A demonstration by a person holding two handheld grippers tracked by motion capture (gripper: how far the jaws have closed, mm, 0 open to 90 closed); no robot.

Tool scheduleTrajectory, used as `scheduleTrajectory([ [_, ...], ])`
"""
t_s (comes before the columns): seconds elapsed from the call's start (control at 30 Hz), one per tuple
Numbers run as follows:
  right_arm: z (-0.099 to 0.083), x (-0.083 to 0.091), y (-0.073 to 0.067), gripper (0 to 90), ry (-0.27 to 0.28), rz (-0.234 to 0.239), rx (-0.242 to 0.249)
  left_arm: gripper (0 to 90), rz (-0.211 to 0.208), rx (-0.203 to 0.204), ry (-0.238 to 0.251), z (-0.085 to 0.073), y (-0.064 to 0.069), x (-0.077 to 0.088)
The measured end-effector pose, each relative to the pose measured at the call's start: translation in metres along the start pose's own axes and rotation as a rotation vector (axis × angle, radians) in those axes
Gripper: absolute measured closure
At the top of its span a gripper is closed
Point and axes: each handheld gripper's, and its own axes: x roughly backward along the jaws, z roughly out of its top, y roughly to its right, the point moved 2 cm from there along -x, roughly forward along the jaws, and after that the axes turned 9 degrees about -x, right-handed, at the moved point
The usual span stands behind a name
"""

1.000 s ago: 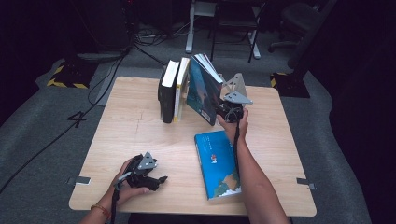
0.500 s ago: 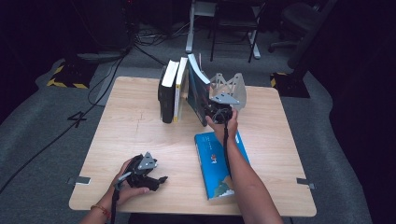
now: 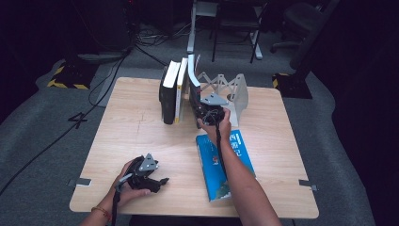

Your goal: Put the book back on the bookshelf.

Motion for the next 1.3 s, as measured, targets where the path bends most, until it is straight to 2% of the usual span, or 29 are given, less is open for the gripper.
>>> scheduleTrajectory([
  [0.17, 0.002, -0.002, -0.005, 65.6, -0.009, 0.01, 0.011, 21.7, 0.0, 0.001, 0.001, 0.0, 0.0, 0.0],
  [0.33, 0.005, -0.002, -0.008, 62.1, -0.021, 0.034, 0.045, 21.7, 0.001, 0.001, 0.002, 0.0, 0.0, 0.0],
  [0.53, 0.009, 0.002, -0.012, 59.6, 0.003, 0.063, 0.042, 21.7, 0.001, 0.001, 0.0, 0.0, 0.0, 0.0],
  [0.63, 0.009, 0.002, -0.014, 58.6, -0.005, 0.066, 0.052, 21.7, 0.001, 0.0, 0.0, 0.0, 0.0, 0.0],
  [0.77, 0.009, 0.002, -0.013, 57.3, -0.011, 0.068, 0.052, 21.7, 0.001, 0.001, 0.0, 0.0, 0.0, 0.0],
  [1.0, 0.008, 0.003, -0.014, 48.4, -0.033, 0.088, 0.065, 21.7, 0.001, 0.0, 0.0, 0.0, 0.0, 0.0],
  [1.17, 0.009, 0.006, -0.014, 44.9, -0.05, 0.099, 0.088, 21.7, 0.001, 0.001, 0.0, 0.0, 0.0, 0.0],
  [1.3, 0.009, 0.011, -0.012, 41.7, -0.059, 0.106, 0.084, 21.6, 0.0, 0.0, 0.0, 0.0, 0.0, 0.0],
])
